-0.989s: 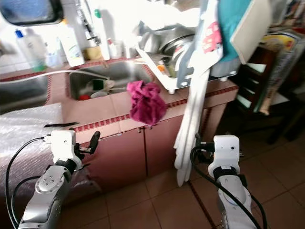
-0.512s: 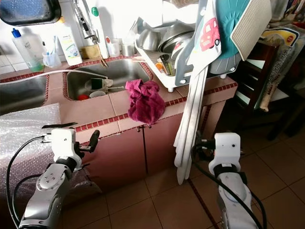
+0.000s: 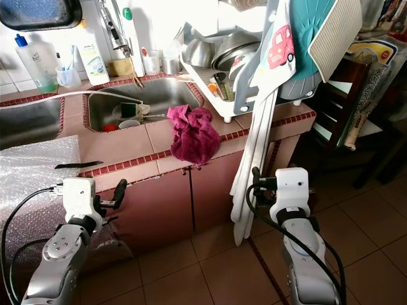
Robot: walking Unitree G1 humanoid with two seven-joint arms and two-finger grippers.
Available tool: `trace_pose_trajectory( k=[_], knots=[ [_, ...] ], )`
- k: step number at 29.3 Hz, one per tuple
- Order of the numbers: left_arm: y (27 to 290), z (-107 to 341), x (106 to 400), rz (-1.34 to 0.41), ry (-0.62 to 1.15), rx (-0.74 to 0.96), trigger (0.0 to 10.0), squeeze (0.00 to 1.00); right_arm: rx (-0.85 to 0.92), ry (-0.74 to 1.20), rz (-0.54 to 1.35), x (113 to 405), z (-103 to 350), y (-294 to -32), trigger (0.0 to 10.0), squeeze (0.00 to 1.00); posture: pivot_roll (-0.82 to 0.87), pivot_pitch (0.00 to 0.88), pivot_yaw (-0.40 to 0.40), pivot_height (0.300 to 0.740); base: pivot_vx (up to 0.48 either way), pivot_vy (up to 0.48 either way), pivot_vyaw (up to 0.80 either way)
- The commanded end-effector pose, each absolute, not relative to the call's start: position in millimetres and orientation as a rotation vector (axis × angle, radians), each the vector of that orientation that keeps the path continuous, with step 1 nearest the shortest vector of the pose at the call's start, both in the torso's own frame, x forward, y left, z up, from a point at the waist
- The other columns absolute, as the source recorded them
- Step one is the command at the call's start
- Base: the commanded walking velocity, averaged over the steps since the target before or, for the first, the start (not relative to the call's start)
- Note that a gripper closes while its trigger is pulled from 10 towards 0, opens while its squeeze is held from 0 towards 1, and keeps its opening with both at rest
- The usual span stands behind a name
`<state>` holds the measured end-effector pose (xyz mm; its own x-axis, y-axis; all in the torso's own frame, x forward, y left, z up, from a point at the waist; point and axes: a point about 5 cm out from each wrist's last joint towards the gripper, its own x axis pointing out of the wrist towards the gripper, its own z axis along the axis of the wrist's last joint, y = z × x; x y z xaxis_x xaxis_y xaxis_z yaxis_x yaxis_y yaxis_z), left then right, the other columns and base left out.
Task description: Kitchen organization
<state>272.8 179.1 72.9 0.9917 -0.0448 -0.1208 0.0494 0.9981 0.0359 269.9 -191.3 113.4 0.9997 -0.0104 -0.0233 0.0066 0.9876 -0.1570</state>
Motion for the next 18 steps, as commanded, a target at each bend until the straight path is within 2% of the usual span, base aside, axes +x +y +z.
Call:
trace_pose_trajectory(
  k=[1, 8, 18],
  knots=[
    [177, 74, 277, -0.046, 0.111, 0.042, 10.0, 0.00, -0.155, 0.023, -0.012, 272, 112, -191, 10.0, 0.00, -0.02, 0.000, 0.000, 0.740, 0.000, 0.000, 0.00],
    [172, 82, 293, -0.055, 0.069, 0.036, 10.0, 0.00, -0.157, -0.026, 0.007, 294, 121, -186, 10.0, 0.00, 0.00, 0.000, 0.003, 0.740, 0.000, 0.000, 0.00],
    [170, 78, 293, -0.063, 0.069, 0.034, 10.0, 0.00, -0.143, -0.031, 0.008, 293, 116, -181, 10.0, 0.00, -0.01, 0.000, 0.006, 0.740, 0.000, 0.000, 0.00]
  ],
)
